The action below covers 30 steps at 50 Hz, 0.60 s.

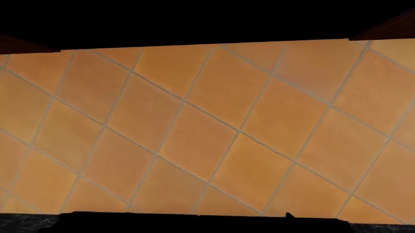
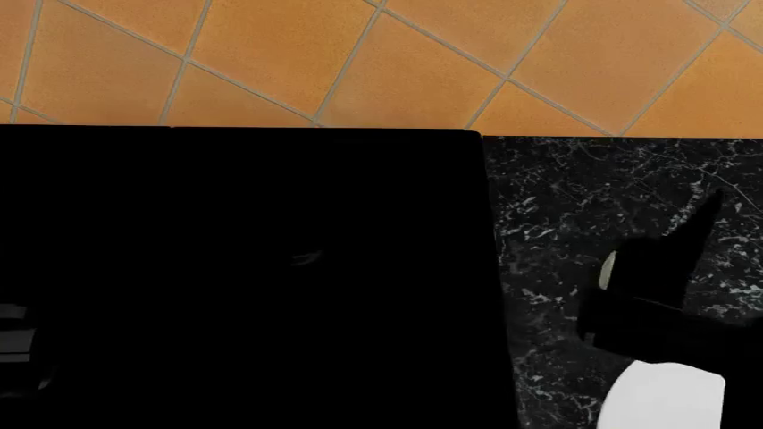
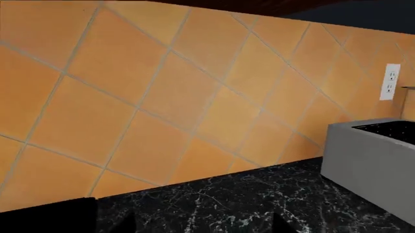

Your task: Pick the steak from the counter and place it in the microwave.

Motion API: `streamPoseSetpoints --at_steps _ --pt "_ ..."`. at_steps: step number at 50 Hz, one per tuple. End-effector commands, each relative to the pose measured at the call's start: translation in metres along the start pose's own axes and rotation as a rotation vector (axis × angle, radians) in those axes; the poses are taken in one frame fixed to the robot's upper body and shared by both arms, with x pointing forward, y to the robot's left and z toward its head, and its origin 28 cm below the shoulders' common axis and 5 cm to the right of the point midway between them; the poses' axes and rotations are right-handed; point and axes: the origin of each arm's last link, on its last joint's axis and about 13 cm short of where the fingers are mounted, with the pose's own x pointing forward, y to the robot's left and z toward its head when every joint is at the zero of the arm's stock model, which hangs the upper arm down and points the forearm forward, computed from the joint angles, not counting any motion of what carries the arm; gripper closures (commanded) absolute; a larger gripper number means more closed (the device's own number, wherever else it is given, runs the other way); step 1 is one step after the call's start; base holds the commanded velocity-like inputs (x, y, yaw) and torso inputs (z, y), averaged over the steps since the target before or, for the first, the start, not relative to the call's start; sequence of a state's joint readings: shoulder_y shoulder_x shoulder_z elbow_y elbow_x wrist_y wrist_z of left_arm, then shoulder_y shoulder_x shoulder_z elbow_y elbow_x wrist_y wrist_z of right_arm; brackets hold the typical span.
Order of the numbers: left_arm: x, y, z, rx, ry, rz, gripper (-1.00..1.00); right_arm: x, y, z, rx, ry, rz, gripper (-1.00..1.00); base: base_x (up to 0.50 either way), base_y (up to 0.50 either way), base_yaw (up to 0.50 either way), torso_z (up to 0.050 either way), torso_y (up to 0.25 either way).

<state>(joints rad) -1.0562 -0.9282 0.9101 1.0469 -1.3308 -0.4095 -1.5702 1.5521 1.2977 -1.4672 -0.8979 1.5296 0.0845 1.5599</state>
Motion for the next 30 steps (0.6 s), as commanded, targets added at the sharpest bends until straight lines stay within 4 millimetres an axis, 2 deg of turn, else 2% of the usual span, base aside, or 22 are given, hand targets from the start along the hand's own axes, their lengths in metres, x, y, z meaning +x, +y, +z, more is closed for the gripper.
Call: streamPoseSetpoints --at_steps 1,4,6,9,14,20,30 --pt "0.000 0.001 -0.003 0.003 0.024 0.025 -1.00 0.010 -0.010 -0.003 -0.012 0.121 -0.113 -1.00 0.00 0.00 0.00 0.000 0.000" --pt "0.000 0.001 -0.003 0.001 0.025 0.026 -1.00 0.009 -0.005 -0.003 0.025 0.202 -0.101 -1.00 0.00 0.00 0.00 0.000 0.000" --pt "-0.001 0.002 -0.003 0.000 0.026 0.031 -1.00 0.012 -0.010 -0.002 0.006 0.206 -0.143 -1.00 0.00 0.00 0.00 0.000 0.000" --pt "-0.001 0.002 -0.003 -0.003 0.025 0.027 -1.00 0.010 -0.006 0.006 0.029 0.212 -0.136 -1.00 0.00 0.00 0.00 0.000 0.000" --pt "0.000 0.002 -0.002 -0.003 0.024 0.030 -1.00 0.005 0.000 0.003 0.038 0.302 -0.122 -1.00 0.00 0.00 0.00 0.000 0.000" --pt "0.000 0.001 -0.002 -0.005 0.024 0.022 -1.00 0.011 -0.004 0.002 -0.002 0.308 -0.159 -1.00 0.00 0.00 0.00 0.000 0.000" --pt "-0.001 0.002 -0.001 -0.015 0.027 0.025 -1.00 0.007 -0.005 0.004 0.004 0.368 -0.164 -1.00 0.00 0.00 0.00 0.000 0.000"
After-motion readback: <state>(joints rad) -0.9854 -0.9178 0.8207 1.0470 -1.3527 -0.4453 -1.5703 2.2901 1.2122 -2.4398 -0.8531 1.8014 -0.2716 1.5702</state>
